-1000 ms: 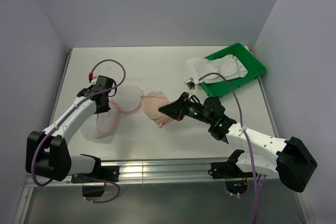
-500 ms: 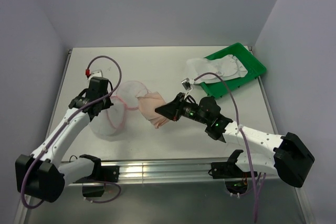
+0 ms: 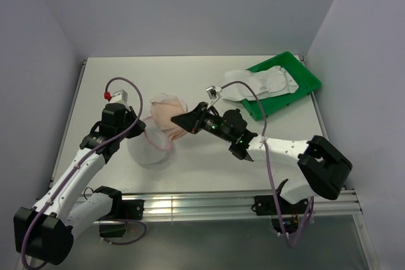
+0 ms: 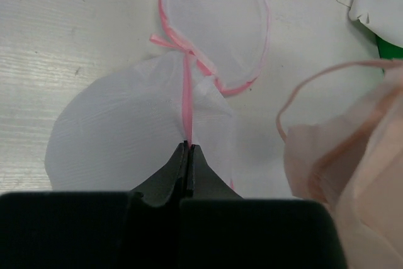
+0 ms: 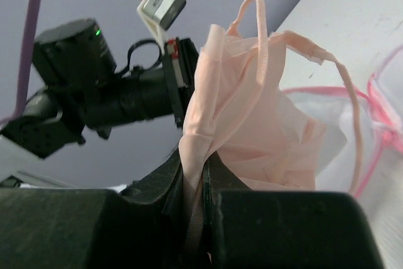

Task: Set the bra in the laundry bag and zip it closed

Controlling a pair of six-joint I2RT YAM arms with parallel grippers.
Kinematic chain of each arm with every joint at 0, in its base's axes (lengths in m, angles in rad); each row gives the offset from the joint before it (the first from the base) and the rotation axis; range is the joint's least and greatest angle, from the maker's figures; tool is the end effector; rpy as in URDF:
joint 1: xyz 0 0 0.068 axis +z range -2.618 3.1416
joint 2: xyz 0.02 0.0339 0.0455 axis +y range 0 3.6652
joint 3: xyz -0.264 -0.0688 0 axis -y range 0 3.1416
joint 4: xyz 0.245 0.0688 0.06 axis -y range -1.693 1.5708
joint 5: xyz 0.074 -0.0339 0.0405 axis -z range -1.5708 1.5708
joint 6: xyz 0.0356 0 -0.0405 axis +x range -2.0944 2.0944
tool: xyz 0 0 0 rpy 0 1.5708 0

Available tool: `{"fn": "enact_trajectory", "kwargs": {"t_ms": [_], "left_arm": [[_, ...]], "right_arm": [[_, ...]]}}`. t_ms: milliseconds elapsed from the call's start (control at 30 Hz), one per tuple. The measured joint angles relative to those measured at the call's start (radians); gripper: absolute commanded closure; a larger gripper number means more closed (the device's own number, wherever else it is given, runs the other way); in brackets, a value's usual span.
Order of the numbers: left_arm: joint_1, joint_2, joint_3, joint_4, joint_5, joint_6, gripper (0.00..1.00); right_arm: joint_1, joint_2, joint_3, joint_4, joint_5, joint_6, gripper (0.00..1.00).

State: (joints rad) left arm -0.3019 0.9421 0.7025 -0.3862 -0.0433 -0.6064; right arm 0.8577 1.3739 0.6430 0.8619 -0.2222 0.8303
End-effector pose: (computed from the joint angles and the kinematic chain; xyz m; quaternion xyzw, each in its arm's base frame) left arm 0.1969 -0.0597 0.2630 -0.1448 0.8784 -0.1823 0.4173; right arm 0.1894 0.2310 0.2677 -0.0923 0.6540 0.6070 0.4419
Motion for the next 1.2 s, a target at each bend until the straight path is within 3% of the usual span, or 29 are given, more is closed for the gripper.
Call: {"fn": "enact_trajectory", "kwargs": {"t_ms": [200,433,700,1000,1200], "left_arm": [[0.000,-0.024,-0.029,0.054,0.031,-0.013,1.00],[0.000,-0.054,-0.029,0.084,0.040,-0.016,1.00],[0.000,-0.061,-0.029,0.090,0.047,-0.020,1.00],[-0.004,-0.053,-0.035,0.130,0.104,-0.028,1.00],[-0.086,-0.031,-0.034,0.146,0.125,-0.041,1.00]], "right_arm": [[0.040,0.189,0.108,0.068,0.005,0.042,1.00],[0.084,0.352,0.113,0.169,0.009,0.116,1.00],[0.079,0.391,0.088,0.278,0.043,0.173,1.00],[0.076,0.417,0.086,0.274,0.053,0.175,1.00],[0.080,0.459,0.087,0.264,0.054,0.177,1.00]]}}
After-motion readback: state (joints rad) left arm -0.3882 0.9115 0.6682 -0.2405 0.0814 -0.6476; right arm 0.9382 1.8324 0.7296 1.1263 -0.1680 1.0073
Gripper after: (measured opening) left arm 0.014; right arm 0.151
